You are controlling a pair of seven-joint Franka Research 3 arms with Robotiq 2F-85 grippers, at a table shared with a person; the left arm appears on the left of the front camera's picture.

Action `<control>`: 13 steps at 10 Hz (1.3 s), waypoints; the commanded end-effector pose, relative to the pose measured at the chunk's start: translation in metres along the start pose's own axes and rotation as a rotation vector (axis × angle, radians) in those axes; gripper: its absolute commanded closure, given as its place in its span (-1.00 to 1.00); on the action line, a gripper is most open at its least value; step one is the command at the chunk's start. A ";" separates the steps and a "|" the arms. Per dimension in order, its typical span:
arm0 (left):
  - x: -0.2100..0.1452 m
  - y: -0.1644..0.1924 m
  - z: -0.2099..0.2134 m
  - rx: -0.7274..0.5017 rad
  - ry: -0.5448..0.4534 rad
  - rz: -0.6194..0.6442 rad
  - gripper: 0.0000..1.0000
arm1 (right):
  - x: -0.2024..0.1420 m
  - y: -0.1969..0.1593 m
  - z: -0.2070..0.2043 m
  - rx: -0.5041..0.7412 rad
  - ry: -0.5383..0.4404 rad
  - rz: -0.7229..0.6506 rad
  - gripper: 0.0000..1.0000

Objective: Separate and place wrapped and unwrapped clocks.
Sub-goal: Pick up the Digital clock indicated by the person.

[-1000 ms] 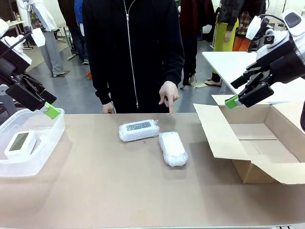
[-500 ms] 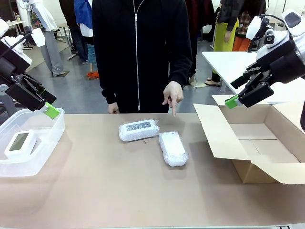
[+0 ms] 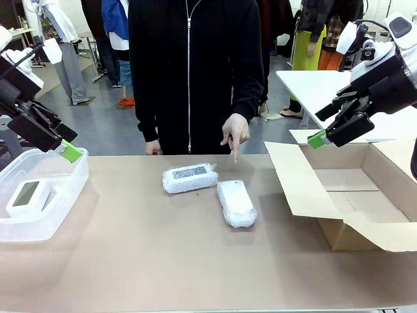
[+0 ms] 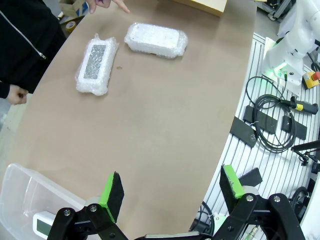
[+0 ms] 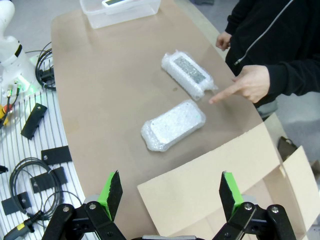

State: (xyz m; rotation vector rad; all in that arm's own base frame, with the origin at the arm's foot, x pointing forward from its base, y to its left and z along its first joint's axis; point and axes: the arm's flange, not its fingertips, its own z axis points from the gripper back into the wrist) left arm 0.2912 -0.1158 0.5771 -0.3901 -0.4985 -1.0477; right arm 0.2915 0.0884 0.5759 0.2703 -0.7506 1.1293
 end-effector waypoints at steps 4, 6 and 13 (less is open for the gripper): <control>0.002 0.000 0.000 0.008 0.005 0.006 -1.00 | 0.017 0.008 -0.004 0.074 0.030 -0.116 -1.00; 0.002 0.000 0.000 0.008 0.005 0.006 -1.00 | 0.070 0.024 -0.030 0.086 0.155 -0.522 -1.00; 0.002 0.000 0.000 0.008 0.005 0.006 -1.00 | 0.124 0.026 -0.201 -0.145 0.435 -0.910 -1.00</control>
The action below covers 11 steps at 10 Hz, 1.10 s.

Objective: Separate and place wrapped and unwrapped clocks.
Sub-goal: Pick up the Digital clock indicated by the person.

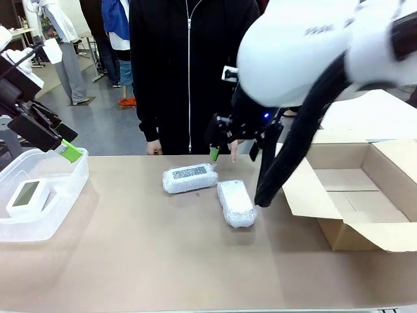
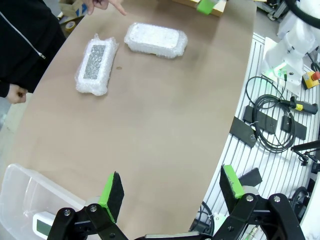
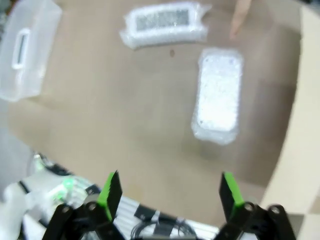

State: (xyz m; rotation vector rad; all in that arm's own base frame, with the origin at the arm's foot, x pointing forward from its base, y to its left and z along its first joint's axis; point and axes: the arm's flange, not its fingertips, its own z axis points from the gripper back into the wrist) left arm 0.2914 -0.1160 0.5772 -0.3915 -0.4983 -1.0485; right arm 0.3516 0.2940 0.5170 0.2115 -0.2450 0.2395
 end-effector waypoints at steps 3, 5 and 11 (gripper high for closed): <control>0.002 0.000 0.000 0.010 0.006 0.006 -1.00 | 0.037 -0.021 -0.068 0.049 0.030 0.002 -1.00; 0.002 0.000 0.000 0.010 0.006 0.006 -1.00 | 0.026 -0.023 -0.069 -0.008 0.045 -0.006 -1.00; 0.002 0.000 0.000 0.010 0.006 0.006 -1.00 | 0.053 -0.048 -0.108 -0.090 0.144 -0.039 -1.00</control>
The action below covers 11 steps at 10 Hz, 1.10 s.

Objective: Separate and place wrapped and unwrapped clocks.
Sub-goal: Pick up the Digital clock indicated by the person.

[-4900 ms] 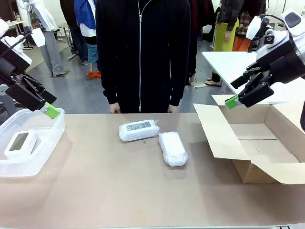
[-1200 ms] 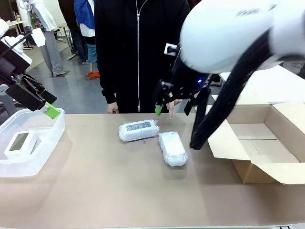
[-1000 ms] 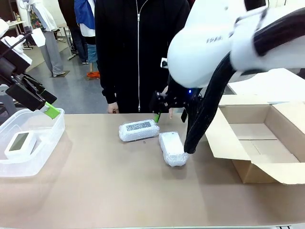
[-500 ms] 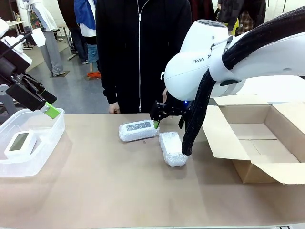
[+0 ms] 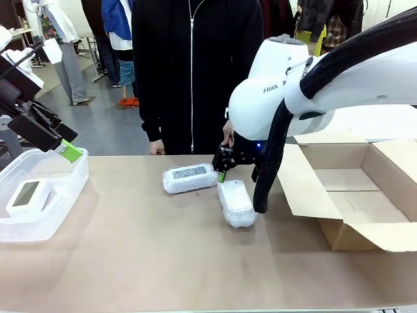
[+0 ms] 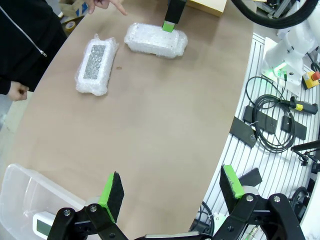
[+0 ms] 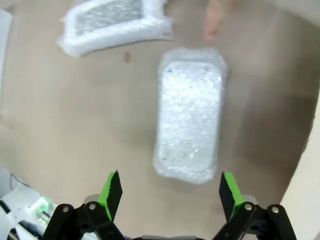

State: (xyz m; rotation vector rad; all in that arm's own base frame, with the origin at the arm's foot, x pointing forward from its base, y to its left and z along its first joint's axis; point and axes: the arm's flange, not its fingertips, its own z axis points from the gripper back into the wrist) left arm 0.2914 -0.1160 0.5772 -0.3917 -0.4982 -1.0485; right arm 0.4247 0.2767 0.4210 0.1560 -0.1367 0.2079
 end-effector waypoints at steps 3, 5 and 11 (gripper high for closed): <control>0.002 0.000 0.000 0.010 0.006 0.006 -1.00 | 0.029 -0.005 -0.025 -0.079 0.063 -0.006 -1.00; 0.002 0.000 0.000 0.010 0.006 0.006 -1.00 | 0.034 -0.005 -0.039 -0.081 0.087 0.020 -1.00; 0.002 0.000 0.000 0.010 0.006 0.006 -1.00 | 0.054 -0.001 -0.078 -0.072 0.141 -0.013 -1.00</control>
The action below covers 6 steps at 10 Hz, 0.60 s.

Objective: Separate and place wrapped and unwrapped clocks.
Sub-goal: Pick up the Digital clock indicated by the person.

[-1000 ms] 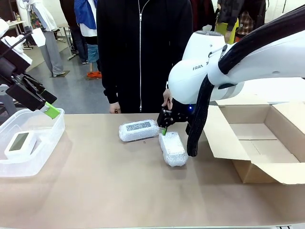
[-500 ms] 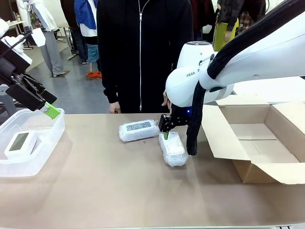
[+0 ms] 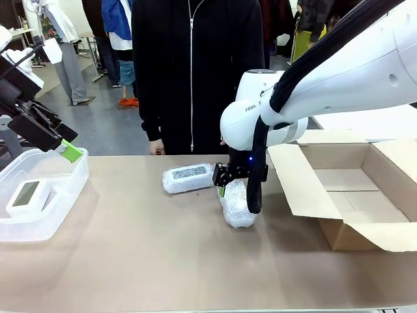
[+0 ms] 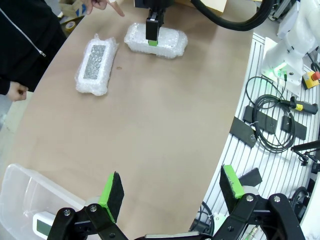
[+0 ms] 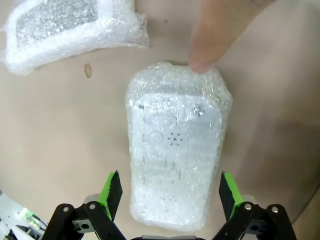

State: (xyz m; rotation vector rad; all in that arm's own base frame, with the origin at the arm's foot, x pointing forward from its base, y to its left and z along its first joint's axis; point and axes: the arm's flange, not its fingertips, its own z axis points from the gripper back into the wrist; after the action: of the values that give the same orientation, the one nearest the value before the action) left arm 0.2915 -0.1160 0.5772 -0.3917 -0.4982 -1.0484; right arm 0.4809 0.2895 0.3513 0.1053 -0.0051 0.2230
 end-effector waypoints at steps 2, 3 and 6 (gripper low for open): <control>0.002 0.000 0.000 0.010 0.006 0.006 -1.00 | 0.014 0.011 -0.011 -0.049 0.023 -0.028 -1.00; 0.002 0.000 0.000 0.010 0.006 0.006 -1.00 | 0.016 0.012 -0.015 -0.064 0.033 -0.039 -1.00; 0.002 0.000 0.000 0.010 0.006 0.006 -1.00 | 0.022 0.013 -0.028 -0.082 0.074 -0.059 -1.00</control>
State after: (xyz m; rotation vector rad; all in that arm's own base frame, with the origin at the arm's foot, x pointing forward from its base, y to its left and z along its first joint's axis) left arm 0.2915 -0.1160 0.5772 -0.3917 -0.4982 -1.0484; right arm 0.4918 0.3007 0.3309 0.0586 0.0477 0.1930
